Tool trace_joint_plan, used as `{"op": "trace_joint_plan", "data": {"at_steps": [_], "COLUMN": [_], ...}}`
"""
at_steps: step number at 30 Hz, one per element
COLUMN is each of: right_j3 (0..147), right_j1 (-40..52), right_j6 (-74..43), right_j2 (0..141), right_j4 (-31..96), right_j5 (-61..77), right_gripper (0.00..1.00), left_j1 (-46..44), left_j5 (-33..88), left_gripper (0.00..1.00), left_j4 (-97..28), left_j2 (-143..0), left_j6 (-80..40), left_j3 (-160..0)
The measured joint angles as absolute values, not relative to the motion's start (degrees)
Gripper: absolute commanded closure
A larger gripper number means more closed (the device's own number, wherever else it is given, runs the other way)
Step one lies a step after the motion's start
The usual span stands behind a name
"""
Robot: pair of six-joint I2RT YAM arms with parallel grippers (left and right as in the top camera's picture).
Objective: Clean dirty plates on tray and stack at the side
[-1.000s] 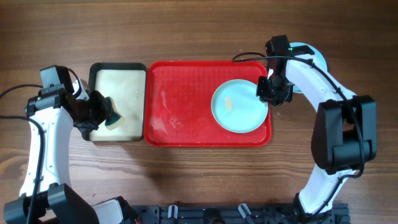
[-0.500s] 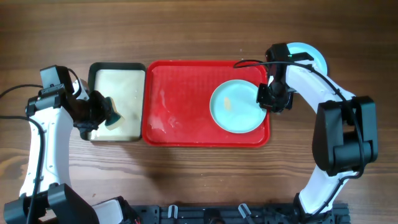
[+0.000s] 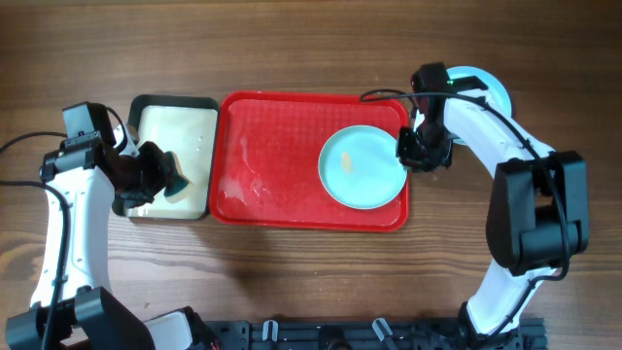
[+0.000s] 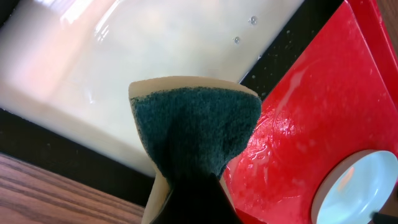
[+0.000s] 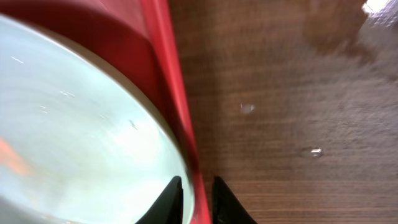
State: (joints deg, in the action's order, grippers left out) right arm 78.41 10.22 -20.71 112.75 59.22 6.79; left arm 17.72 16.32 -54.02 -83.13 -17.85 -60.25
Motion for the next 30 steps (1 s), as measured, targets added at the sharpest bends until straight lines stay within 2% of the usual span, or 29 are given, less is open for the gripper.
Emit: {"op": "trace_joint_plan", "data": {"at_steps": [13,20,30], "right_j3": [79.7,79.1,77.0], "right_j1": [10.4,14.2,16.4], "right_j6": [-20.1,-20.7,-22.6], "right_j2": [112.7,112.7,112.7], "right_j4": [62.2,61.8,61.8], "right_j5": [9.6,9.5,5.7], "right_gripper": [0.79,0.78,0.67], "left_j1": [17.7,17.7,17.7], "left_j5": [16.3,16.3,16.3], "left_gripper": [0.96,0.96,0.96], "left_j4": [-53.9,-53.8,-53.3], "left_j2": [-83.1,-83.1,-83.1], "left_j6": [-17.8,-17.8,-17.8], "left_j3": [-60.2,-60.2,-60.2]}}
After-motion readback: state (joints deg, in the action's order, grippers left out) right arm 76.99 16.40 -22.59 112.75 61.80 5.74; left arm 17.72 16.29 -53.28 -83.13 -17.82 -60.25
